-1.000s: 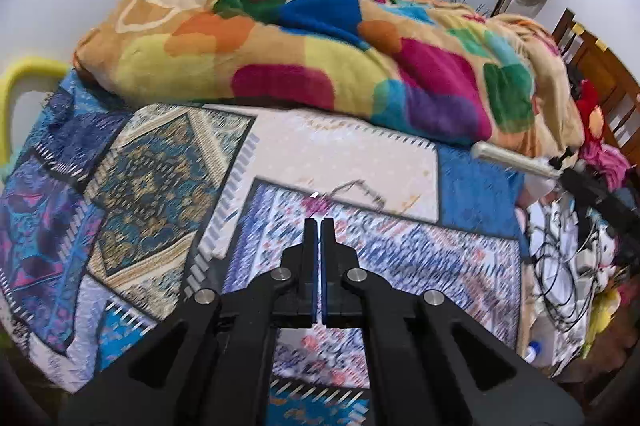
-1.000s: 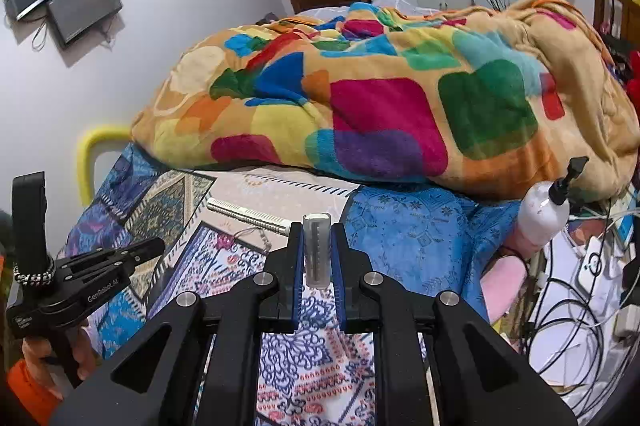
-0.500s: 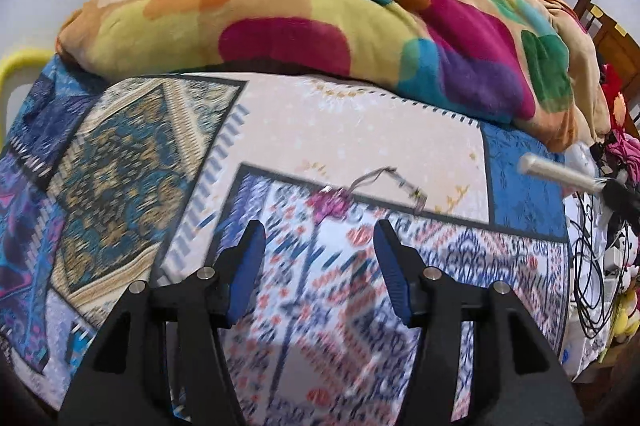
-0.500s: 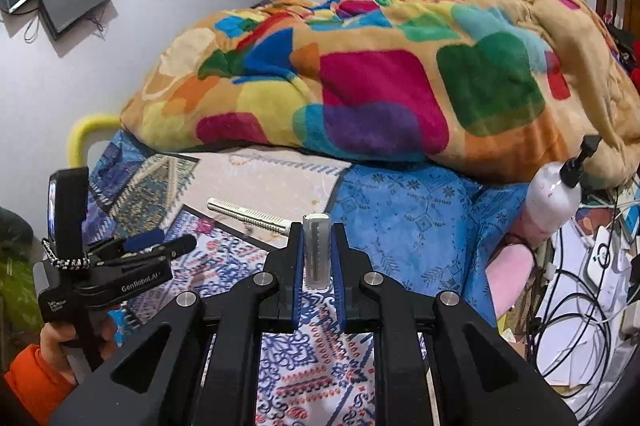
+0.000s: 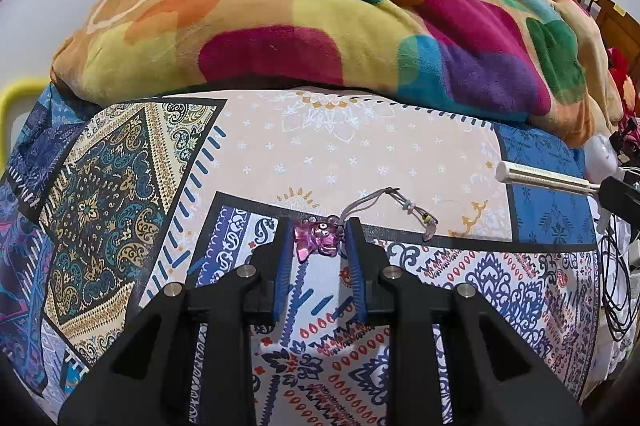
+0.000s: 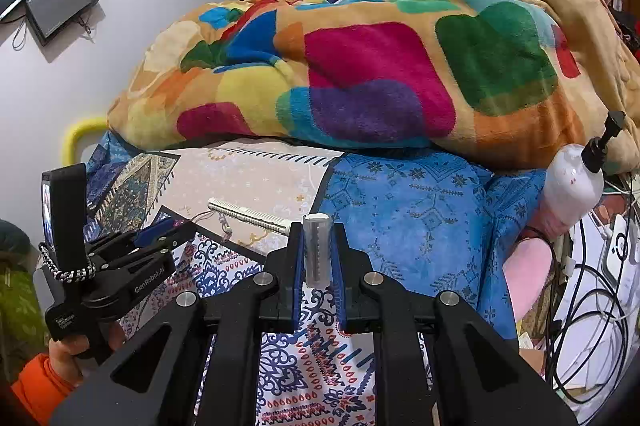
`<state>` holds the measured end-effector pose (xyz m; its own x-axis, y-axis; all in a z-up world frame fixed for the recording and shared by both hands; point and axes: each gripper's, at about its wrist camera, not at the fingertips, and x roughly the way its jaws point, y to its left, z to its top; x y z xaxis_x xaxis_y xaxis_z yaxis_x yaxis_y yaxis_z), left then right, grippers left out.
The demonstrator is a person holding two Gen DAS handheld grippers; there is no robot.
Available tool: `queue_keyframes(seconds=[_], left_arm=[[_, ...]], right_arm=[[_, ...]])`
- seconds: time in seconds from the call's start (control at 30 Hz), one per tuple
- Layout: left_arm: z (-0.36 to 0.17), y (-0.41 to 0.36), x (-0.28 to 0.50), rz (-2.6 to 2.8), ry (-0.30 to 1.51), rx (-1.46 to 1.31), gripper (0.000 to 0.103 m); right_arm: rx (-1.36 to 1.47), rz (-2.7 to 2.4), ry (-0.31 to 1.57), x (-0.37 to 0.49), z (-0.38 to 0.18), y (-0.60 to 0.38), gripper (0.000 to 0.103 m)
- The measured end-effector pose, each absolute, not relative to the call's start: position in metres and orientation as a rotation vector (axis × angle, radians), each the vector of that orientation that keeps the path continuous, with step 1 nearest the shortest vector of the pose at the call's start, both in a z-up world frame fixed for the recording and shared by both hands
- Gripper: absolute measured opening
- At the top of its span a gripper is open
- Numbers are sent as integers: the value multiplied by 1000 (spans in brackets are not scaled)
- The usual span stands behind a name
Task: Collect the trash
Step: 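Grasp the pink keychain with the left tool while the right tool holds the razor, then carry the keychain and razor in both tools over the white bucket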
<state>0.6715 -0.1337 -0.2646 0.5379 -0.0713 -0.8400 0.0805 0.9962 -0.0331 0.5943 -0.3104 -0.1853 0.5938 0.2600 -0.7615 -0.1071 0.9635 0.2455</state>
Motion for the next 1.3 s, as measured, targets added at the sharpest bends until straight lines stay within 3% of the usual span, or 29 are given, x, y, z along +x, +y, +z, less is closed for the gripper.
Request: queue_keyframes(seconds=[0.17, 0.73, 1.3], left_arm=[[-249, -129, 649, -127, 999, -37, 25], [-117, -76, 499, -69, 844, -44, 25], [-90, 41, 325, 147, 786, -171, 25]], right_arm=[[167, 205, 910, 590, -180, -310, 12], [53, 309, 865, 510, -116, -252, 12], [-103, 541, 870, 389, -98, -127, 12]])
